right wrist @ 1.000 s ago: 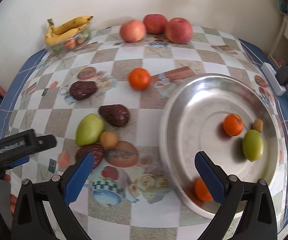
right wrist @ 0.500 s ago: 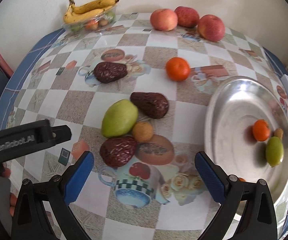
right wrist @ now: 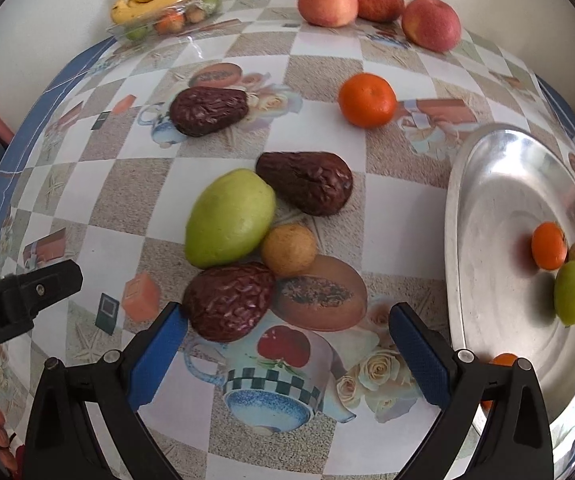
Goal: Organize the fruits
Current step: 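Move the right tool back toward the dark red dried dates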
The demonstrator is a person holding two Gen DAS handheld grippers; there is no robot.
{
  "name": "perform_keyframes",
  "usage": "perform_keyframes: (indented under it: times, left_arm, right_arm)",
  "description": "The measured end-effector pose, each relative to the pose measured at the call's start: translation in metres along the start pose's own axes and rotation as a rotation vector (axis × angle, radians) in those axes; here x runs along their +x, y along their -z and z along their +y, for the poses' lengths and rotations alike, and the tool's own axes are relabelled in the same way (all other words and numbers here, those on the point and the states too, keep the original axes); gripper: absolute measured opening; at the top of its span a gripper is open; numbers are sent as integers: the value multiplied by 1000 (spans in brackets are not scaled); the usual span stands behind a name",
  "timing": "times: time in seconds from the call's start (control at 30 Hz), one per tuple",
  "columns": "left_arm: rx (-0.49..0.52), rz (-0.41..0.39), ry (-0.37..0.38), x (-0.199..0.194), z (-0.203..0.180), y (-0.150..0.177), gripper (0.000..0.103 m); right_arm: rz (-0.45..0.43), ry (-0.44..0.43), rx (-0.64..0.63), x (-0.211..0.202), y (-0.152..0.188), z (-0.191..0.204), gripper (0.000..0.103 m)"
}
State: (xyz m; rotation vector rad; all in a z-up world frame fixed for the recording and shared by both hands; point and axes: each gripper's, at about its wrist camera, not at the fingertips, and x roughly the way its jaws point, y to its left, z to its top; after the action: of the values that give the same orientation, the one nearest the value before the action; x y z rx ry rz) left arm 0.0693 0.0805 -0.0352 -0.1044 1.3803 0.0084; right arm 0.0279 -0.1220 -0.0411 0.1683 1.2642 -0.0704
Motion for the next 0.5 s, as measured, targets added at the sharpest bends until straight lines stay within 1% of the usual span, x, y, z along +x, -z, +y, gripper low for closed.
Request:
perform_keyframes:
  times: [0.07,0.23,0.37,0.5]
  left_arm:
    - [13,15,-2,4,-2,0,103]
    - [55,44,-15,13,-7,4,103]
    - [52,56,-22,19,-8,4,103]
    - [39,67,-27,26,-7,1,103]
  right_arm:
    - [4,-5,8,1,0,-3,101]
    - [15,16,-9,4,2,-3,101]
    - [17,49,-45,6,5,2,101]
    - [16,48,-42,6,6,1,101]
